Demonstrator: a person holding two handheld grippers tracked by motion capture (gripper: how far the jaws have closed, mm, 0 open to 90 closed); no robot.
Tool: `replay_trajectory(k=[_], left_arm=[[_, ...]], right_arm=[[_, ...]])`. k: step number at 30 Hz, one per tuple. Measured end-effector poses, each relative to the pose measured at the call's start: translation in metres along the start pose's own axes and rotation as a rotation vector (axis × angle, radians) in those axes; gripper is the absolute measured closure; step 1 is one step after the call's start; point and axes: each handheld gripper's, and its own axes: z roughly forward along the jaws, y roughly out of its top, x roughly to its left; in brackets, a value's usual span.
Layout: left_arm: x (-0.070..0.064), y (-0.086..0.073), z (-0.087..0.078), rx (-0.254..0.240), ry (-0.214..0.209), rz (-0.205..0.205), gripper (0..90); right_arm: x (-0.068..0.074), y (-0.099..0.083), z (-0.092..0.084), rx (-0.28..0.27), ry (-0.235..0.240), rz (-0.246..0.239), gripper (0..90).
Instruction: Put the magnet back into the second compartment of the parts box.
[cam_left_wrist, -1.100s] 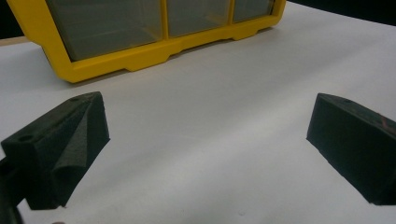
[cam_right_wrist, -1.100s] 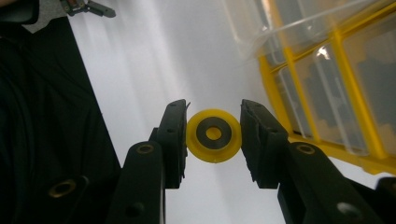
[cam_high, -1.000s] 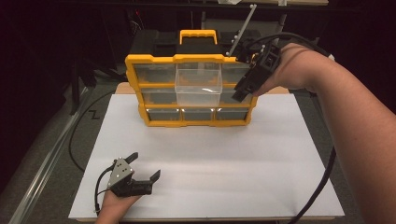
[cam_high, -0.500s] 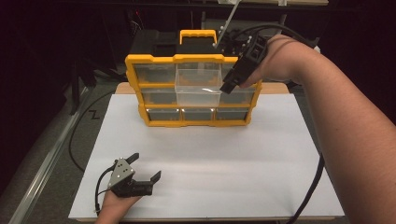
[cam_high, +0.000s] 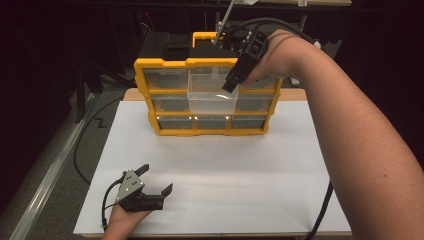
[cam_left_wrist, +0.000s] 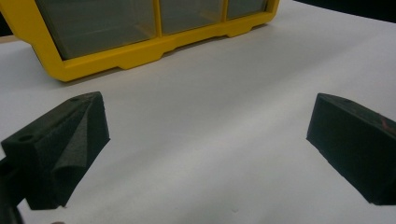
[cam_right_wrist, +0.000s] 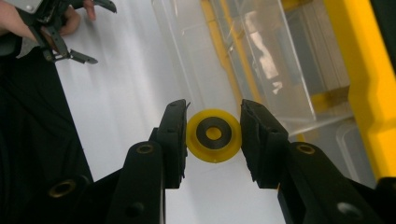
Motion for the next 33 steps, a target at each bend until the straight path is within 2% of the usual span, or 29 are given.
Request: replay_trajectory(k=[14,33], left_arm=[[0.0,0.0,0.0,-0.007,-0.009,-0.002,0.3],[0.001,0.0,0.0,-0.004,-0.013,-0.003,0.3]], right_arm=[[-0.009,0.025,0.01,0.009,-0.011,-0.002,64.2],[-0.017,0.037,0.027,0.051,-0.015,-0.018,64.1]])
